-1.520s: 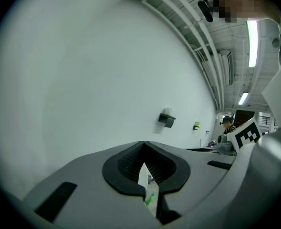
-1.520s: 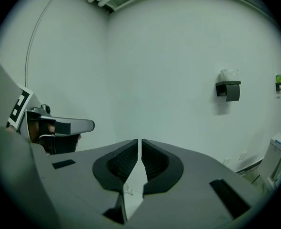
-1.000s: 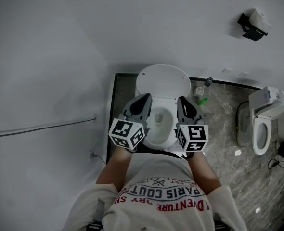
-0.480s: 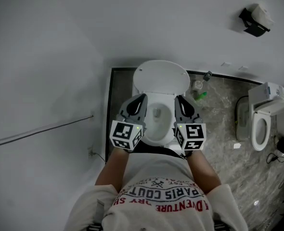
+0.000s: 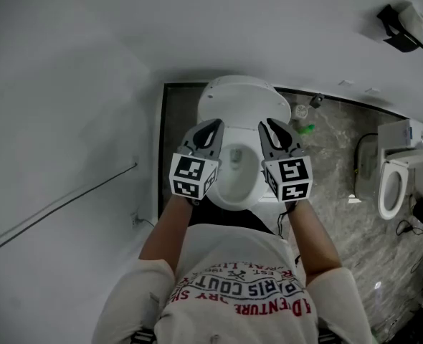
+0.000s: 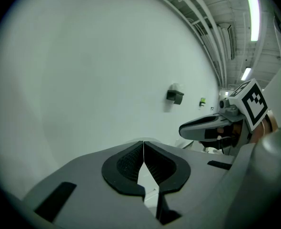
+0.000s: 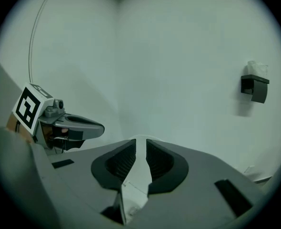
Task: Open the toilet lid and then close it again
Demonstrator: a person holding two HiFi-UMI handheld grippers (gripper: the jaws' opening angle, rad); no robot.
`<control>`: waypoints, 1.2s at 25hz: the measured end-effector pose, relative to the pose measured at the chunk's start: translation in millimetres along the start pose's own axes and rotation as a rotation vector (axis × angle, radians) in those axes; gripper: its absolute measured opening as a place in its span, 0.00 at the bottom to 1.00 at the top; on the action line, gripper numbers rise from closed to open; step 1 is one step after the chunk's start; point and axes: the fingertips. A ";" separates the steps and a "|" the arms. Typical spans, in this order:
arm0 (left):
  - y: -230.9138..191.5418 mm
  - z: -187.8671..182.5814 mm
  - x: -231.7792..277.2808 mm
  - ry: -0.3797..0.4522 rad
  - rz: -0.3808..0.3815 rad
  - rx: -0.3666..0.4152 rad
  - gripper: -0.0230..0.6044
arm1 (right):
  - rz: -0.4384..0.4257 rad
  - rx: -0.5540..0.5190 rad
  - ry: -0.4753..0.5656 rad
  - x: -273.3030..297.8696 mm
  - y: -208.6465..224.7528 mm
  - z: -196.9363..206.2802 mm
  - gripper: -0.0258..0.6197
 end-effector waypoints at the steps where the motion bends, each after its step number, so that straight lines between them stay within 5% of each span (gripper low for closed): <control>1: -2.2 1.1 11.0 -0.013 0.012 0.011 0.05 | -0.006 -0.007 -0.011 8.3 5.5 -0.7 0.09; 6: -18.2 9.2 65.1 -0.068 0.072 0.118 0.05 | -0.066 -0.027 -0.119 49.2 27.9 6.5 0.09; 11: -26.4 14.3 118.0 -0.142 0.133 0.227 0.20 | -0.115 -0.115 -0.234 85.7 63.3 12.3 0.10; 14: -25.5 20.8 139.1 -0.192 0.185 0.294 0.21 | -0.175 -0.159 -0.316 103.7 73.7 20.7 0.23; 22: -24.3 39.0 163.7 -0.289 0.288 0.503 0.22 | -0.220 -0.285 -0.465 134.4 87.7 41.9 0.23; 26: -20.8 45.6 164.0 -0.308 0.318 0.536 0.22 | -0.222 -0.302 -0.490 134.9 84.8 45.8 0.18; 30: -18.6 45.7 152.8 -0.297 0.329 0.427 0.22 | -0.245 -0.272 -0.491 126.5 75.0 46.2 0.18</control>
Point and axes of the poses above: the fingertips, and each gripper's own axes: x forward along the fingers, y to its right, z out of its underside, and after that the axes turned 10 degrees about -z, right-handed
